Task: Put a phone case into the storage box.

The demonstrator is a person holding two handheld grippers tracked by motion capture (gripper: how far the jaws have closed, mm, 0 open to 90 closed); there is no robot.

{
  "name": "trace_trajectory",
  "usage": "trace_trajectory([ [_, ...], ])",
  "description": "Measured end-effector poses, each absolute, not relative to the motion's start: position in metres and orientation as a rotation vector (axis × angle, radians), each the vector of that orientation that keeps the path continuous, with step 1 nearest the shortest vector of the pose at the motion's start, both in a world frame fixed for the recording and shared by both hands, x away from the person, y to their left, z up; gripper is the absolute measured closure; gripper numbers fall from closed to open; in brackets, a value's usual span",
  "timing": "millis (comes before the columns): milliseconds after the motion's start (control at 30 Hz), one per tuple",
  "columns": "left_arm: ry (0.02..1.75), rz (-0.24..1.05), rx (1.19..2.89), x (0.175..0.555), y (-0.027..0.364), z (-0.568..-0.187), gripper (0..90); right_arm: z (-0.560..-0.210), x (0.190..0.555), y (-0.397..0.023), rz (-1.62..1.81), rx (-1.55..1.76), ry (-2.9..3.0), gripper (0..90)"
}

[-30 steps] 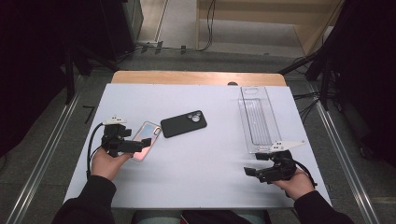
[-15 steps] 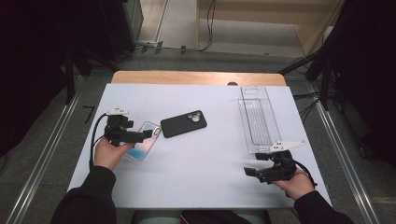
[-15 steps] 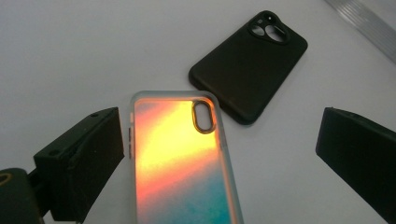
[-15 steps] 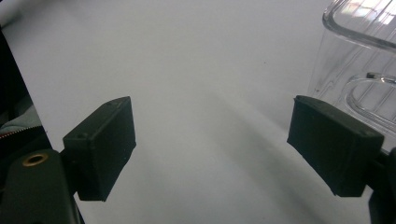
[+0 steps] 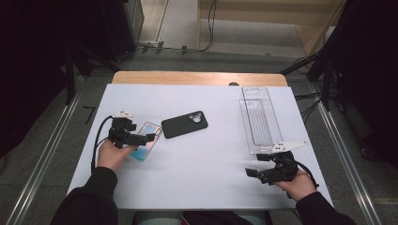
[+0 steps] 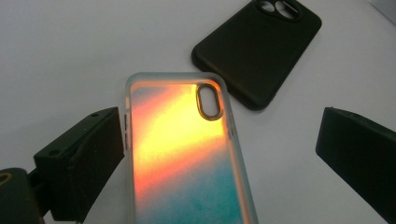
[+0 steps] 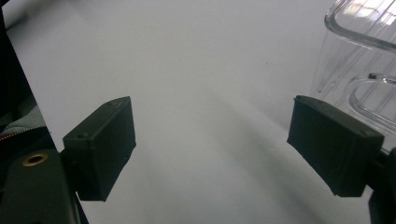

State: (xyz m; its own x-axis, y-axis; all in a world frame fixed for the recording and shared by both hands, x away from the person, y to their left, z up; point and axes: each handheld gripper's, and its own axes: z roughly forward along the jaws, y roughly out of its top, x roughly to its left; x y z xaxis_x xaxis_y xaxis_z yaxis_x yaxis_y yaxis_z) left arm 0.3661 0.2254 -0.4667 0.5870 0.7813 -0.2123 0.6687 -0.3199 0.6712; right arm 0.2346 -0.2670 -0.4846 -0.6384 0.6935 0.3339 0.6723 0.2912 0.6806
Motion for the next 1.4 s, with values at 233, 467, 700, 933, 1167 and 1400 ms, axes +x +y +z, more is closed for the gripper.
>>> trace_trajectory([
  [233,1.162,0.179,2.087,0.367,0.226,-0.473,1.0,-0.485,0.235,-0.267,1.298,1.32,2.505,13.2],
  [467,1.161,0.201,2.172,0.367,0.222,-0.482,1.0,-0.485,0.234,-0.267,1.296,1.317,2.504,13.2],
  [700,1.164,0.241,2.263,0.367,0.216,-0.491,1.0,-0.485,0.234,-0.267,1.297,1.314,2.505,13.2],
  [933,1.14,0.291,2.274,0.364,0.214,-0.495,1.0,-0.485,0.234,-0.267,1.291,1.314,2.506,13.2],
  [1167,1.126,0.404,2.317,0.358,0.209,-0.496,6.7,-0.485,0.234,-0.267,1.287,1.313,2.505,13.2],
  [1400,1.146,0.429,2.28,0.356,0.212,-0.496,14.6,-0.485,0.234,-0.267,1.287,1.314,2.503,13.2],
])
